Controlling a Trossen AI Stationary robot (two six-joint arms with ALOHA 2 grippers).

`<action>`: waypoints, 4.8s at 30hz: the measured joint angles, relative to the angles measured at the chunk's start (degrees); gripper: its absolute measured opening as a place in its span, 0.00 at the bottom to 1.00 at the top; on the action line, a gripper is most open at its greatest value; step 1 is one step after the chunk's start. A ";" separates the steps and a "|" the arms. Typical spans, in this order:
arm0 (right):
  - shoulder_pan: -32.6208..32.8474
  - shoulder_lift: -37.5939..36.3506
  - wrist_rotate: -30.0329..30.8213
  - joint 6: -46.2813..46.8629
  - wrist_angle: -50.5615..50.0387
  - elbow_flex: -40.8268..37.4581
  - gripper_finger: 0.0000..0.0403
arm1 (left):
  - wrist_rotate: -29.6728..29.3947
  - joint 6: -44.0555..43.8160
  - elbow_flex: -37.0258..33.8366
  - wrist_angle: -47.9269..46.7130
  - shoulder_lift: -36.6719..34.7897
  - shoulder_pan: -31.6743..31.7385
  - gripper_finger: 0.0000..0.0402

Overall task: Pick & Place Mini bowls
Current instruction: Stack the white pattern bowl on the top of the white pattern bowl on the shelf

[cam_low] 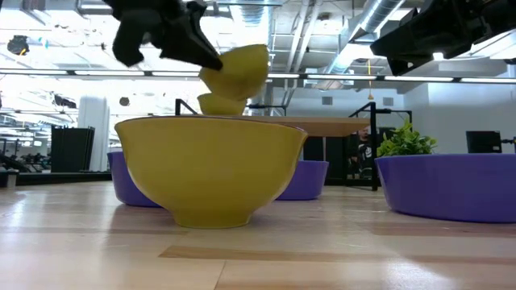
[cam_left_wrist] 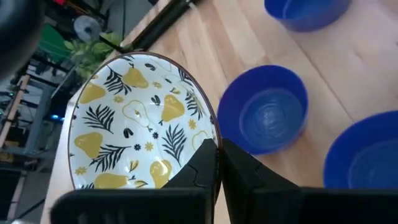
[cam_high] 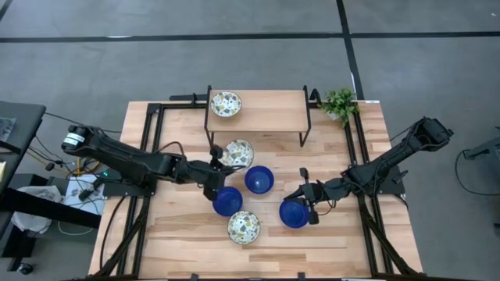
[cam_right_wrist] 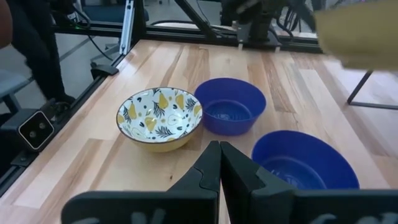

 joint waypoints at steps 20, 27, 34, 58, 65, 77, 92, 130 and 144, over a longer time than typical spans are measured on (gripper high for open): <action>-0.55 0.00 -0.02 -0.11 0.07 0.00 0.00 | -1.48 6.36 2.88 -5.16 -13.85 12.73 0.03; -1.60 0.00 0.00 -0.02 0.04 0.00 0.00 | -1.19 6.46 10.51 -10.25 -11.02 17.51 0.03; -1.57 0.00 -0.02 0.00 0.04 0.00 0.00 | 2.25 6.44 19.59 -19.13 -5.10 22.65 0.02; -0.74 0.00 -0.42 0.02 -0.60 0.00 0.00 | 17.49 1.44 25.54 -27.32 5.42 39.49 0.02; -0.74 0.00 -0.42 0.02 -0.64 0.00 0.00 | 18.17 0.72 25.54 -27.89 5.39 39.47 0.02; -0.74 0.00 -0.43 0.04 -0.63 0.00 0.00 | 18.17 -0.09 25.54 -28.19 7.01 39.32 0.03; -0.74 0.00 -0.43 0.07 -0.81 0.00 0.00 | 18.10 -0.28 25.54 -28.15 6.88 39.32 0.06; -0.74 0.00 -0.43 0.13 -0.82 0.00 0.00 | 18.02 -2.18 25.52 -28.15 6.79 39.30 0.23; -0.74 0.00 -0.43 0.11 -0.81 0.00 0.00 | 18.02 -2.19 25.52 -28.04 6.79 39.30 0.35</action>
